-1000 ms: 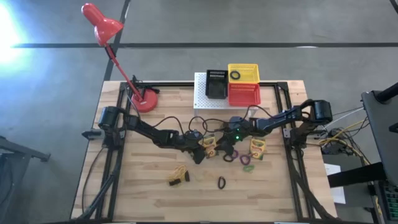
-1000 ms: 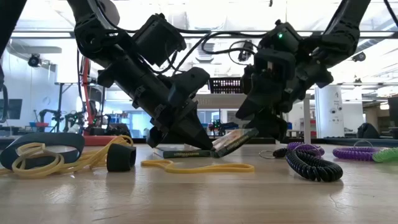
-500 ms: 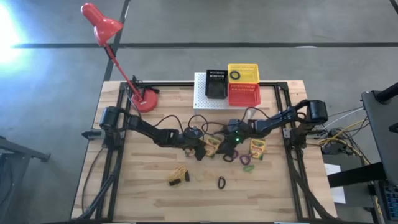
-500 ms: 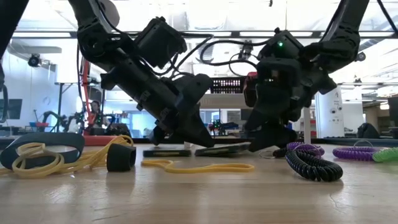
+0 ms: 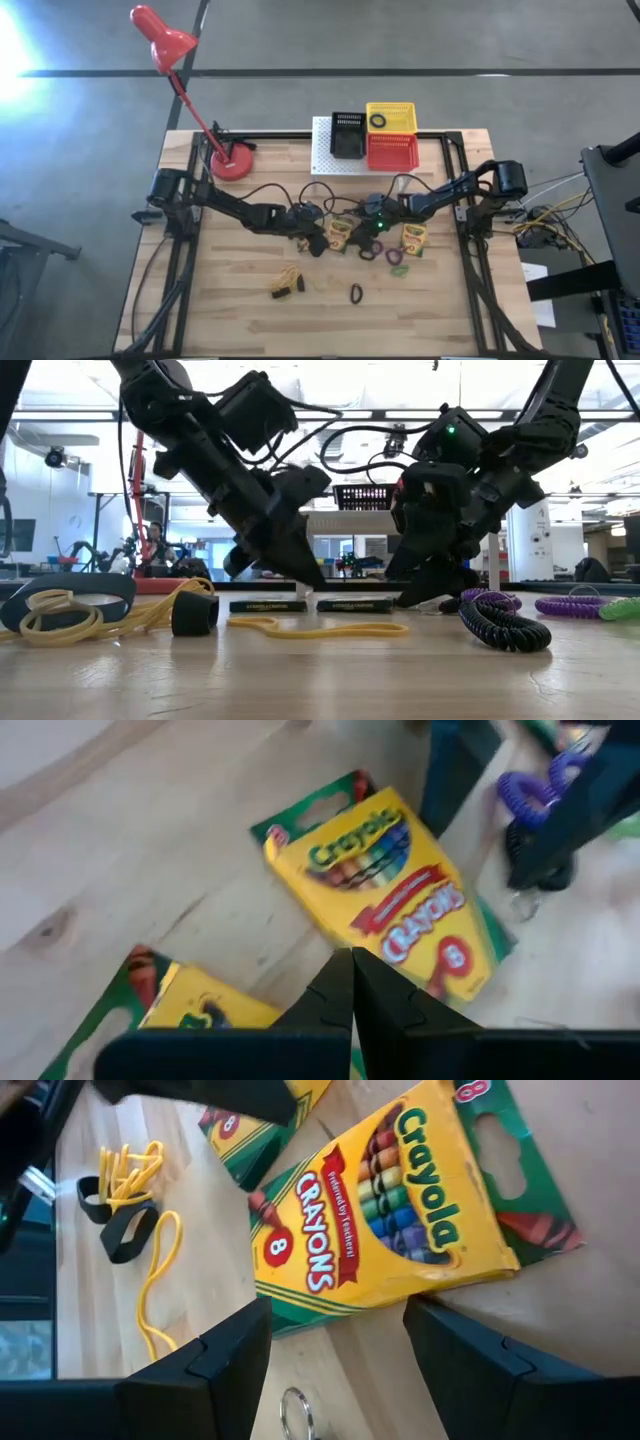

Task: Pick & Place Office Desk Supplies
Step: Put the top middle crayon box into the black basket on the shelf

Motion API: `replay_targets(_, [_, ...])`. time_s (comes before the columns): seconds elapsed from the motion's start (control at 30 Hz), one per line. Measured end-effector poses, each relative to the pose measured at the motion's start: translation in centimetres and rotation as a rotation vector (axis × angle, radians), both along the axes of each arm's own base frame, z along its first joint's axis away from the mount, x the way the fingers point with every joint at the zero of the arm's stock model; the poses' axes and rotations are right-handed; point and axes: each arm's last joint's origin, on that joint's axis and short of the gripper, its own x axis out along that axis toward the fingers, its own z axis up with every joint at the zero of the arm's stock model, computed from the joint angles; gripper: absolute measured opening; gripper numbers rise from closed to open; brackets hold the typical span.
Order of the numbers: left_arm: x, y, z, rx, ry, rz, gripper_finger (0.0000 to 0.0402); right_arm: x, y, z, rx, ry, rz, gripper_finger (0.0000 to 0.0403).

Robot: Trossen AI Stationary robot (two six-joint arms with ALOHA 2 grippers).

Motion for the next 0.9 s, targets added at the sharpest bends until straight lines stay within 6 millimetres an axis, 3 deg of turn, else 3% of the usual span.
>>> replay_targets(0.4, [1.2, -0.3, -2.2, -0.059, -0.061, -0.048, 0.0006, -0.5, 0.1, -0.3, 0.001, 0.064, -0.023, 0.0224])
replay_targets(0.9, [1.8, -0.5, -3.0, -0.068, -0.121, -0.079, 0.0006, 0.2, -0.4, 0.9, -0.065, -0.085, -0.034, 0.0224])
